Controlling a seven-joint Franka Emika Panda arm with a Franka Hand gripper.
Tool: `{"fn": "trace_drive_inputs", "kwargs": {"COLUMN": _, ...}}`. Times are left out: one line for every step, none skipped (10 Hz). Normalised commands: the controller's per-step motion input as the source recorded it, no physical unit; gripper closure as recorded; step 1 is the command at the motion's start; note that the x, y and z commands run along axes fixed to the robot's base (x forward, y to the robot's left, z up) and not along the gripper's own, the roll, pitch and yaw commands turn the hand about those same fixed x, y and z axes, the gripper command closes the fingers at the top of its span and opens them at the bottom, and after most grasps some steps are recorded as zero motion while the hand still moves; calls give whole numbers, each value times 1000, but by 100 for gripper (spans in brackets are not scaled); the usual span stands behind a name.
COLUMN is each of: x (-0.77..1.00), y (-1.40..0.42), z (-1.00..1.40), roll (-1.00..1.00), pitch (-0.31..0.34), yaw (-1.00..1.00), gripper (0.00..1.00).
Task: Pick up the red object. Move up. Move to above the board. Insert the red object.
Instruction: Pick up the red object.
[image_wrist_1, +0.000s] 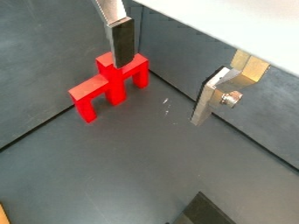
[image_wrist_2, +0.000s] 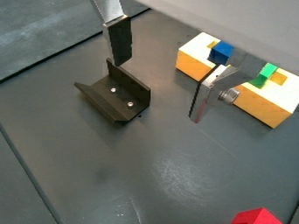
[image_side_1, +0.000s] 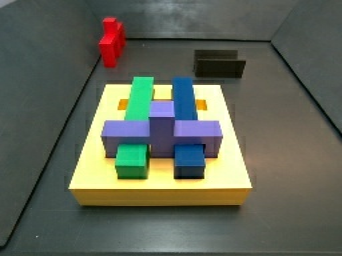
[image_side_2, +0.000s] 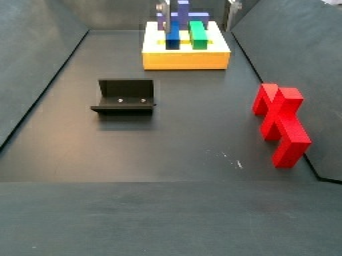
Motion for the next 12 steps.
{"fn": "trace_drive_inputs", "kwargs": {"x": 0, "y": 0, "z": 0, "roll": 21, "pitch": 11, "yaw": 0, "gripper": 0}}
{"fn": "trace_drive_inputs", "kwargs": {"x": -26, "y": 0, "z": -29, "roll": 0, "pitch": -3, "yaw": 0, "gripper": 0}}
{"fn": "trace_drive_inputs", "kwargs": {"x": -129, "y": 177, "z": -211, "roll": 0, "pitch": 0, "yaw": -309, "gripper": 0}}
{"fn": "trace_drive_inputs", "kwargs": {"x": -434, "y": 334, "z": -349, "roll": -6, "pitch": 0, "yaw": -589, "gripper": 0}}
{"fn": "trace_drive_inputs", "kwargs": {"x": -440, "y": 277, "z": -394, "roll": 0, "pitch": 0, "yaw": -677, "gripper": 0}}
{"fn": "trace_drive_inputs", "kwargs": {"x": -417, "y": 180, "z": -351, "roll": 0, "pitch": 0, "yaw": -771, "gripper": 0}}
{"fn": "trace_drive_inputs", "kwargs": {"x": -409, "y": 63, "z": -223, "roll": 0, "pitch": -46, "yaw": -829, "gripper": 0}}
{"fn": "trace_drive_inputs", "kwargs": {"x": -380, "y": 43, "z": -169, "roll": 0, "pitch": -64, "yaw": -851, "gripper": 0}}
{"fn": "trace_drive_inputs", "kwargs": {"x": -334, "y": 26, "z": -137, "roll": 0, "pitch": -54, "yaw": -886, "gripper": 0}}
{"fn": "trace_drive_inputs", "kwargs": {"x": -334, "y": 29, "z": -134, "roll": 0, "pitch": -54, "yaw": -889, "gripper": 0}}
{"fn": "trace_drive_inputs", "kwargs": {"x": -331, "y": 31, "z": -126, "roll": 0, "pitch": -54, "yaw": -889, "gripper": 0}}
{"fn": "trace_drive_inputs", "kwargs": {"x": -331, "y": 31, "z": -129, "roll": 0, "pitch": -54, "yaw": -889, "gripper": 0}}
